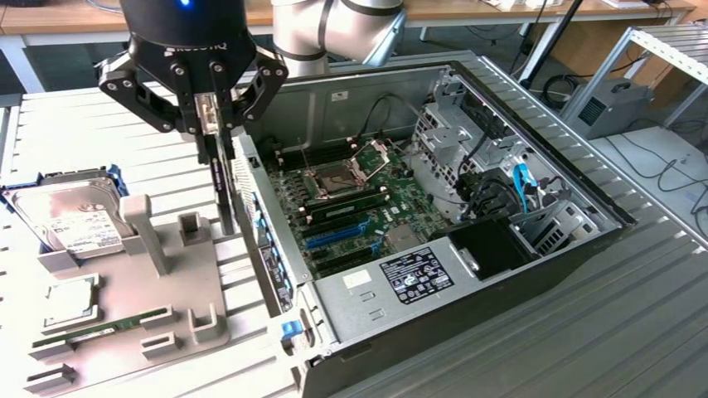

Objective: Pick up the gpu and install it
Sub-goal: 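Pick up the gpu and move the gpu toward the slot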

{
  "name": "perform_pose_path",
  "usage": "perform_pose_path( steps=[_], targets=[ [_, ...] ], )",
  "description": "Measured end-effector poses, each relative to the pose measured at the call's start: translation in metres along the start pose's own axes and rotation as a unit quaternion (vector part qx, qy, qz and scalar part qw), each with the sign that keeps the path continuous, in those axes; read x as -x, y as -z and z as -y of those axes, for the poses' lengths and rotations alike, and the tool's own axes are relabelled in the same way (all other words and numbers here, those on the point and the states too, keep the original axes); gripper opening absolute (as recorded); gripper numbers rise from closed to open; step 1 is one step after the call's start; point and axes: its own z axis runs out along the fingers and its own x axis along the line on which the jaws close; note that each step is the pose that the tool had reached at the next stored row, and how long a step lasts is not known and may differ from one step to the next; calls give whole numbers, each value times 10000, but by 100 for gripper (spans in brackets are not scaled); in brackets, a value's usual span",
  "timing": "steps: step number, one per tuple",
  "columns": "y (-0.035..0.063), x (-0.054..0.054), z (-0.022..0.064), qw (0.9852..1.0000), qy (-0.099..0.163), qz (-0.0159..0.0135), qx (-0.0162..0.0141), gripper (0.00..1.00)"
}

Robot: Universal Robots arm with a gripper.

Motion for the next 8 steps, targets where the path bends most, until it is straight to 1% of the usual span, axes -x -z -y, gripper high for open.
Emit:
perform_pose_path(
  steps=[8],
  targets=[
    [-1, 46, -4, 10000, 0, 1, -15, 26]
  ],
)
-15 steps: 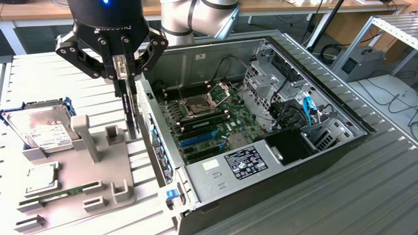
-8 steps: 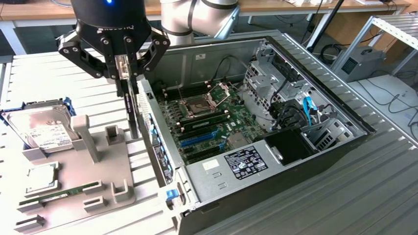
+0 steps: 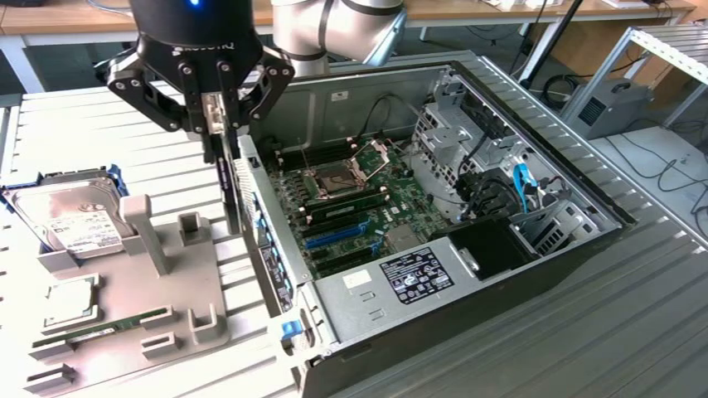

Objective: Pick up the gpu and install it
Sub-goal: 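Pick up the gpu and move the gpu toward the slot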

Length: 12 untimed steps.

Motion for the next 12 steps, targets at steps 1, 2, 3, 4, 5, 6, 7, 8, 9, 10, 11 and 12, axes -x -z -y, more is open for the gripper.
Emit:
perform_pose_path(
  steps=[1, 2, 3, 4, 5, 6, 7, 8, 9, 10, 11, 12],
  targets=[
    [0, 5, -1, 10000, 0, 0, -2, 26],
    [-1, 10, -1, 10000, 0, 0, -3, 26],
    [-1, 15, -1, 10000, 0, 1, -5, 26],
    [-1, 20, -2, 10000, 0, 0, -7, 26],
    [-1, 29, -2, 10000, 0, 1, -10, 26],
    [-1, 35, -3, 10000, 1, 1, -12, 26],
    [-1, 39, -3, 10000, 1, 1, -14, 26],
    [-1, 45, -3, 10000, 1, 1, -15, 26],
    [-2, 51, -4, 10000, 1, 1, -17, 26],
    [-3, 105, -8, 10000, 1, 3, -35, 26],
    [-5, 173, -13, 10000, 2, 4, -58, 26],
    [-7, 248, -19, 10000, 3, 7, -86, 26]
  ],
)
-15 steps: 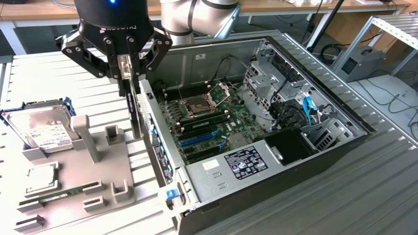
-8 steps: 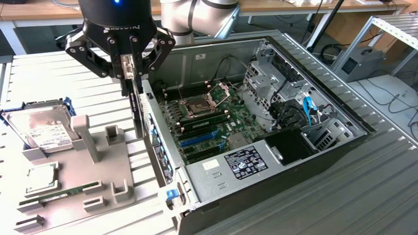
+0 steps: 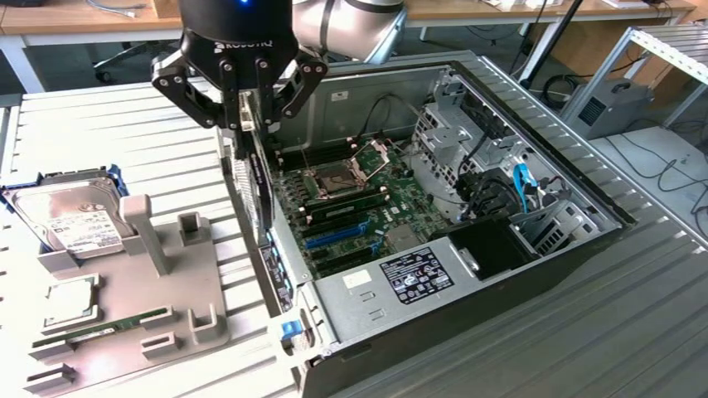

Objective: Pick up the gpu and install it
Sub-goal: 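Pick up the gpu and move the gpu toward the slot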

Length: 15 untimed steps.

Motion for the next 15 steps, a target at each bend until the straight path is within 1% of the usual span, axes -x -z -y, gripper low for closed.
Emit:
perform_pose_path(
  steps=[2, 3, 5, 7, 10, 15],
  targets=[
    [-3, 93, -7, 10000, 1, 3, -37, 26],
    [-4, 111, -9, 10000, 1, 4, -45, 26],
    [-5, 176, -13, 10000, 2, 5, -72, 26],
    [-6, 224, -17, 10000, 2, 7, -92, 26],
    [-8, 277, -21, 9999, 3, 9, -115, 26],
    [-8, 300, -23, 9999, 3, 9, -125, 26]
  ],
)
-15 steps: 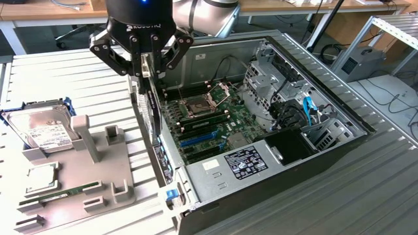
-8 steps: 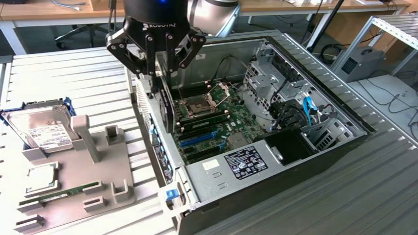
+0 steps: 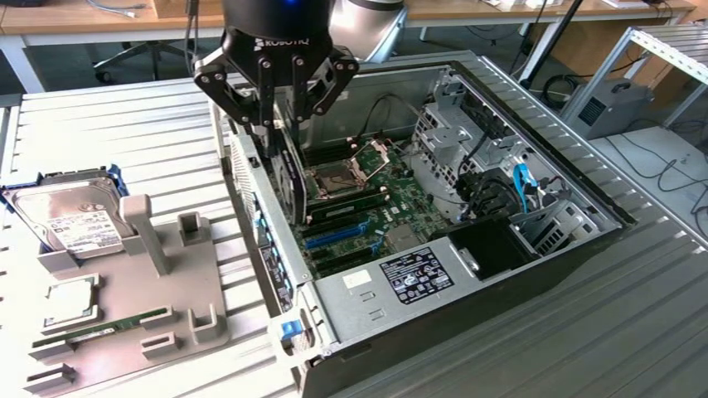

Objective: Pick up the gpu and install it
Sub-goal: 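Pick up the gpu and move the gpu toward the slot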

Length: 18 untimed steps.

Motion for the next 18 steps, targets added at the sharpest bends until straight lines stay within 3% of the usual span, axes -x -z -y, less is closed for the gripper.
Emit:
perform_pose_path(
  steps=[18],
  targets=[
    [-2, 72, -5, 10000, 1, 3, -31, 26]
  ],
)
